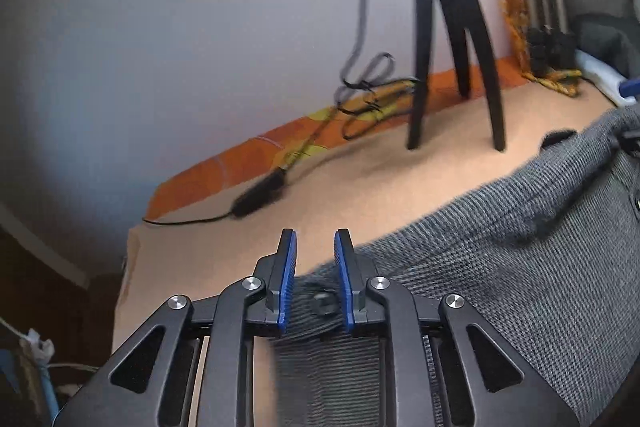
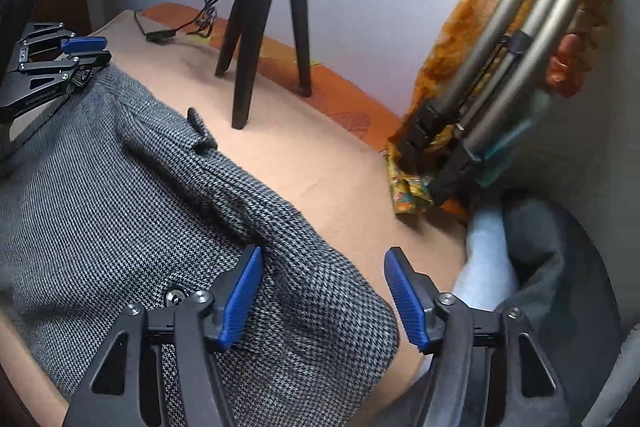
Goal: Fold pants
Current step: 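Open both tools and lift them off the folded shorts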
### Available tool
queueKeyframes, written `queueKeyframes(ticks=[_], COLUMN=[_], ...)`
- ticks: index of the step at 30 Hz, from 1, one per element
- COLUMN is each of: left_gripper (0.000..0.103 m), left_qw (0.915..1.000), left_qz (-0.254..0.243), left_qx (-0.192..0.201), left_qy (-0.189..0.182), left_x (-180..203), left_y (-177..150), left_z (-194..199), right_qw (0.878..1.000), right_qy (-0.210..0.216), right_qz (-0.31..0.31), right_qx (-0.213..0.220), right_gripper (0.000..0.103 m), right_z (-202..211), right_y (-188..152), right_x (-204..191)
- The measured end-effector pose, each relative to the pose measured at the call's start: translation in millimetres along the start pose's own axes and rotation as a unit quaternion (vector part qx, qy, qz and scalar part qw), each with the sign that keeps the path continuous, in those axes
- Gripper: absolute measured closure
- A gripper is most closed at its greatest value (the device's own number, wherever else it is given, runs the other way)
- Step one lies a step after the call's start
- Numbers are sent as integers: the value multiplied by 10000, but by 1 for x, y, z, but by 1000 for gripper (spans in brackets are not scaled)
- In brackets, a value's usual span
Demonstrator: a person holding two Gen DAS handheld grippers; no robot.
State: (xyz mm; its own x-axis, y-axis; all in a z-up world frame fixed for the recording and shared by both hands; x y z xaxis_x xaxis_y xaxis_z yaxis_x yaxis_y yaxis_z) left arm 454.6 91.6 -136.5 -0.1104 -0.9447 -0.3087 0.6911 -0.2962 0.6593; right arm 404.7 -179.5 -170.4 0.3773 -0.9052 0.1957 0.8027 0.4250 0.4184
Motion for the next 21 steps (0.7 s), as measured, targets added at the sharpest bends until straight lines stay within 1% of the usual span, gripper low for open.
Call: queueKeyframes(ticks=[4,9,12,15,18,21], left_gripper=[85,85,85,84,81,80], left_qw=[9999,9996,9995,9991,9980,9965], left_qz=[34,11,27,94,334,430], left_qx=[123,286,317,367,340,347], left_qy=[50,29,-87,-180,-415,-630], left_x=[-6,-11,-13,-18,-21,-15], left_y=[4,0,-10,-22,-37,-56], left_z=[17,56,82,107,129,153], right_qw=[9992,9977,9973,9955,9920,9893], right_qy=[-385,-452,-331,-156,134,366], right_qz=[-63,-472,-588,-812,-1121,-1262], right_qx=[65,150,283,455,561,641], right_gripper=[34,32,32,29,27,22], right_z=[10,31,50,75,96,114], right_y=[4,3,-2,-14,-31,-48], right_x=[9,23,19,12,-1,-20])
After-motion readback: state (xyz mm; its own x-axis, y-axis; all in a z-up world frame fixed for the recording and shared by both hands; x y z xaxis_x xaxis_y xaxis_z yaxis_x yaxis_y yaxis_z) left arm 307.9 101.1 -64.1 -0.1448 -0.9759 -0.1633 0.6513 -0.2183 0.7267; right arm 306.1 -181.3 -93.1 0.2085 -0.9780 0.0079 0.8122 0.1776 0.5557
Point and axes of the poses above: each gripper's, at about its wrist camera, not at the fingertips, and z roughly against the way its jaws point, x to its right, y to its top, the point moved 9 cm from there along -z, roughly the way its jaws point, and after that the axes turned 4 degrees about z, right-handed, at the moved point
